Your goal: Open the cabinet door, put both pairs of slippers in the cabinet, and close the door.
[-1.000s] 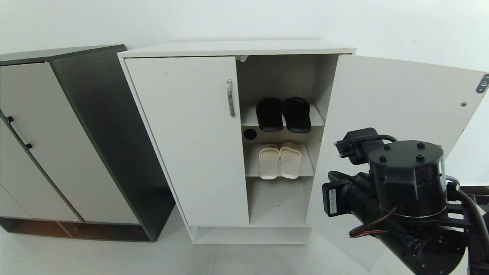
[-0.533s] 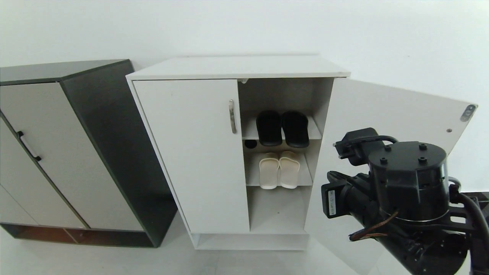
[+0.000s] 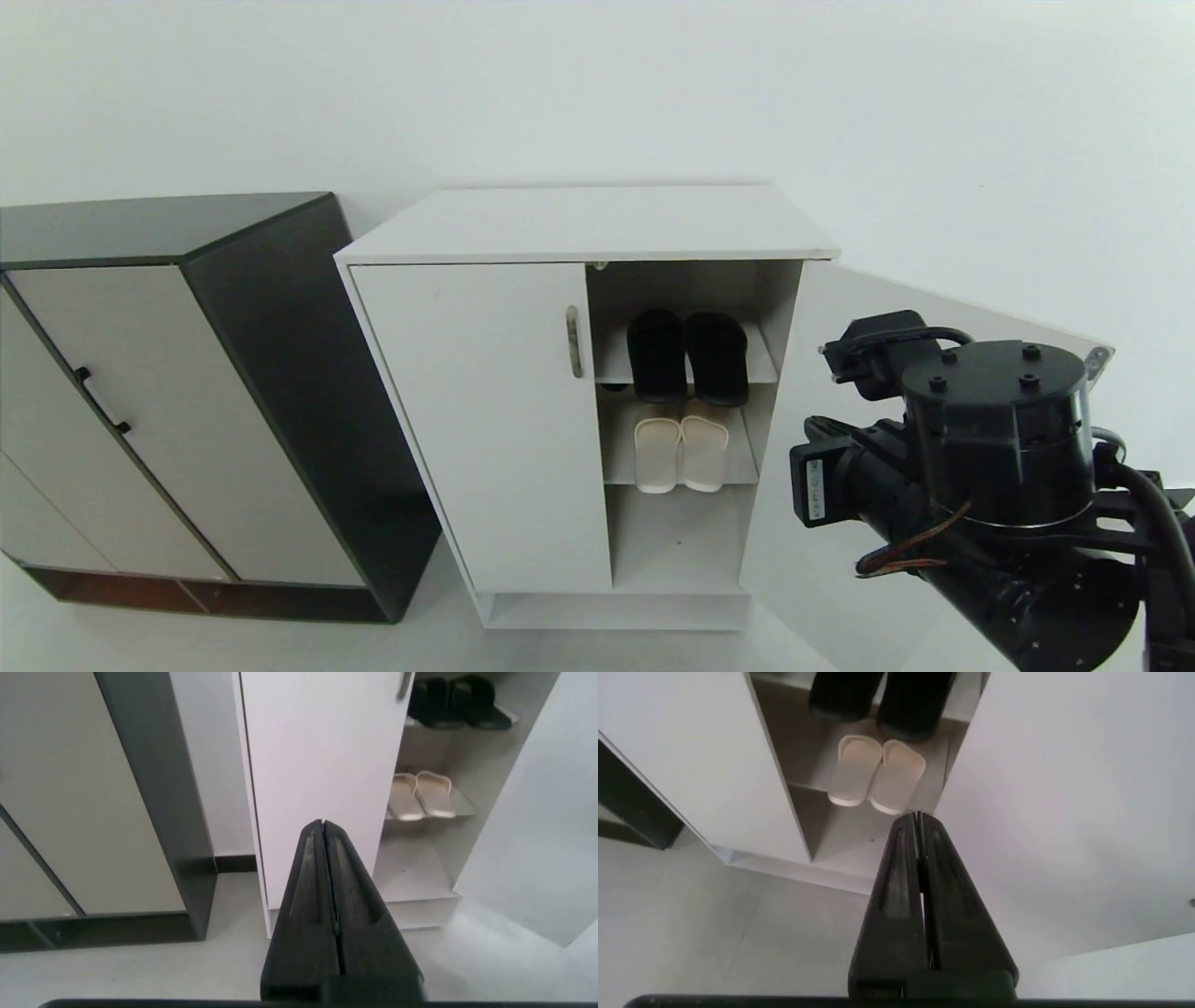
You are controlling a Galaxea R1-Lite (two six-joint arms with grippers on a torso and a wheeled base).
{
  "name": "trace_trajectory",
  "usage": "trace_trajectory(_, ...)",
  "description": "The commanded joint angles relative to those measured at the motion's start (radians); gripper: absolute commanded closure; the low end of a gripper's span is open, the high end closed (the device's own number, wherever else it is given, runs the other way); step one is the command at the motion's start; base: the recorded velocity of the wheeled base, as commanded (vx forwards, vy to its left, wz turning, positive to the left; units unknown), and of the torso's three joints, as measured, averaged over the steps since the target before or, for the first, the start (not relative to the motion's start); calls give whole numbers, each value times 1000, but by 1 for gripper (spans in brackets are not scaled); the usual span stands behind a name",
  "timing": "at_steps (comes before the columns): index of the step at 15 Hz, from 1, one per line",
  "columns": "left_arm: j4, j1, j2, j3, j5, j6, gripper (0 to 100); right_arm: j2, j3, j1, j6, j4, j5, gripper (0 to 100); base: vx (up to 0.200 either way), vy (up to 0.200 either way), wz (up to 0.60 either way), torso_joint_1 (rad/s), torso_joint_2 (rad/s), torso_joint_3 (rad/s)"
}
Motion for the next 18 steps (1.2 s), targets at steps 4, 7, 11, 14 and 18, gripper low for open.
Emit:
trace_trajectory(4,0,0,0,0,0,0,100,-1,0,0,0,1,0,100,0,0,0,173,-483,-319)
trace_trajectory(7,0,0,0,0,0,0,100,-1,3,0,-3,1,0,100,0,0,0,193,-509,-313)
trace_trajectory(11,0,0,0,0,0,0,100,-1,11,0,-9,-1,0,100,0,0,0,159,-387,-229)
trace_trajectory(14,0,0,0,0,0,0,100,0,11,0,-9,-1,2,100,0,0,0,26,-52,-34)
trace_trajectory(18,0,0,0,0,0,0,100,0,11,-6,-9,-1,2,100,0,0,-450,-1,-4,5)
